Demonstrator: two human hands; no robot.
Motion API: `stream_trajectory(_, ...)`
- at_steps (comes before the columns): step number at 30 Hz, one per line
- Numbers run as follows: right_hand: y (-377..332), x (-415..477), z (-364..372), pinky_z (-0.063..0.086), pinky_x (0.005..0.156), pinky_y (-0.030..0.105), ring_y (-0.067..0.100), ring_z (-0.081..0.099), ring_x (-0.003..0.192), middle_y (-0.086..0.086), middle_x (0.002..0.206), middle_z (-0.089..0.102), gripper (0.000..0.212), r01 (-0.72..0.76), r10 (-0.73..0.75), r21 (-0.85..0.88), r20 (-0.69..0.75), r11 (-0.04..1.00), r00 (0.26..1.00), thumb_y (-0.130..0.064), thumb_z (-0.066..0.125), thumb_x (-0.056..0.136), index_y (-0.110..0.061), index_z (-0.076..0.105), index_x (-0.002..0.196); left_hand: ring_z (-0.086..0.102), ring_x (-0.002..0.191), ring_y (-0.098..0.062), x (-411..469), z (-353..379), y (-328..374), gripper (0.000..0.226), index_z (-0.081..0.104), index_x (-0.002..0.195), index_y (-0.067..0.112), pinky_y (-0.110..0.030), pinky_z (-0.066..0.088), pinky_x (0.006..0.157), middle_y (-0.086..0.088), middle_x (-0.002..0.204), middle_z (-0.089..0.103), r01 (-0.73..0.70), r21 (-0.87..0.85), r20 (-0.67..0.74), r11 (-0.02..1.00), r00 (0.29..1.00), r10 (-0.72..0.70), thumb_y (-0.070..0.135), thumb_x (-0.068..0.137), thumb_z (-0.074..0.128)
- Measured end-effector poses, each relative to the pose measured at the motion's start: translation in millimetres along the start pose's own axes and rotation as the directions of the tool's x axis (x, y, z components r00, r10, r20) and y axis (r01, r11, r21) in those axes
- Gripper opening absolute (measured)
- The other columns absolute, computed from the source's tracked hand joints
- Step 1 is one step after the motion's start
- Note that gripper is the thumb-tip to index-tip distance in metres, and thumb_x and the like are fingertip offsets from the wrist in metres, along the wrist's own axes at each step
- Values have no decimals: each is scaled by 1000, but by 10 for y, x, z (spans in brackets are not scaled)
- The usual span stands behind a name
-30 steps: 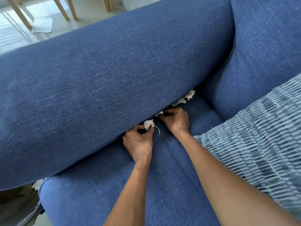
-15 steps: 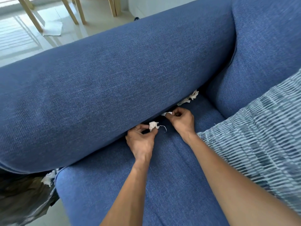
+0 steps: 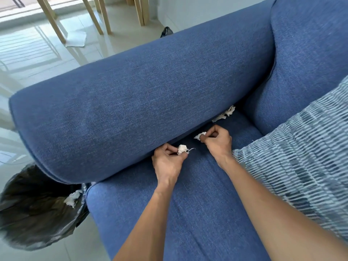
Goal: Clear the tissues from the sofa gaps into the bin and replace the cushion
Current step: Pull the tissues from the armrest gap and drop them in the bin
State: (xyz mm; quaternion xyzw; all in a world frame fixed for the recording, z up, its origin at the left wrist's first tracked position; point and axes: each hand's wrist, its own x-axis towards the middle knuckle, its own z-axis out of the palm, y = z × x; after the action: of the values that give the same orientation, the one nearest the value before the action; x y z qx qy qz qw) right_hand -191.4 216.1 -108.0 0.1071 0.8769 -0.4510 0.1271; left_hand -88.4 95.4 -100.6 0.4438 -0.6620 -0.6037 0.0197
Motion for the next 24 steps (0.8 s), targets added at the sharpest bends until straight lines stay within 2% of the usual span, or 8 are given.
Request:
stream_trajectory(4,-57,-274,-8,49,64,20,9,64,66,0,74,71,22,0,0,50,-7,999,1000,-9,80,74,-14,62,88,71,70,-12,-186,-358,-61,25,59,77,18,-29,56,67,4,76,74,-42,18,63,999,997,41,12,70,82)
stream_trajectory(7,-93,-536,43,60,68,31,17,73,71,0,74,75,24,-21,19,97,20,995,1000,-11,75,81,-20,67,101,72,70,-13,-335,-686,-128,27,65,88,27,-31,59,68,5,83,75,-59,28,95,998,994,56,13,72,83)
stream_trajectory(10,-152,-892,153,63,62,36,24,75,73,2,76,74,11,-42,39,139,30,989,999,-9,69,88,-16,73,94,71,76,-3,-541,-1006,-259,23,74,91,28,-36,60,76,12,81,76,-88,60,78,994,993,84,12,75,80)
stream_trajectory(15,-249,-1554,449,59,57,24,24,74,74,3,78,73,18,-43,36,151,50,988,998,-3,65,90,-18,74,87,69,72,5,-779,-1644,-478,15,75,80,32,-31,58,76,20,77,74,-107,93,9,990,994,106,19,76,80)
stream_trajectory(19,-379,-2019,726,57,59,18,22,73,73,-3,79,72,20,-16,6,121,84,993,996,-2,65,88,-19,75,86,69,72,4,-801,-2281,-648,9,78,82,26,-32,59,74,18,76,74,-89,123,-67,988,993,98,20,75,80)
stream_trajectory(24,-537,-2523,1139,58,67,34,22,73,70,-11,68,73,25,45,-51,45,147,998,988,-6,65,85,-27,74,75,69,70,-4,-756,-3071,-825,16,80,86,22,-30,58,74,10,77,76,-56,150,-189,987,978,84,15,72,82)
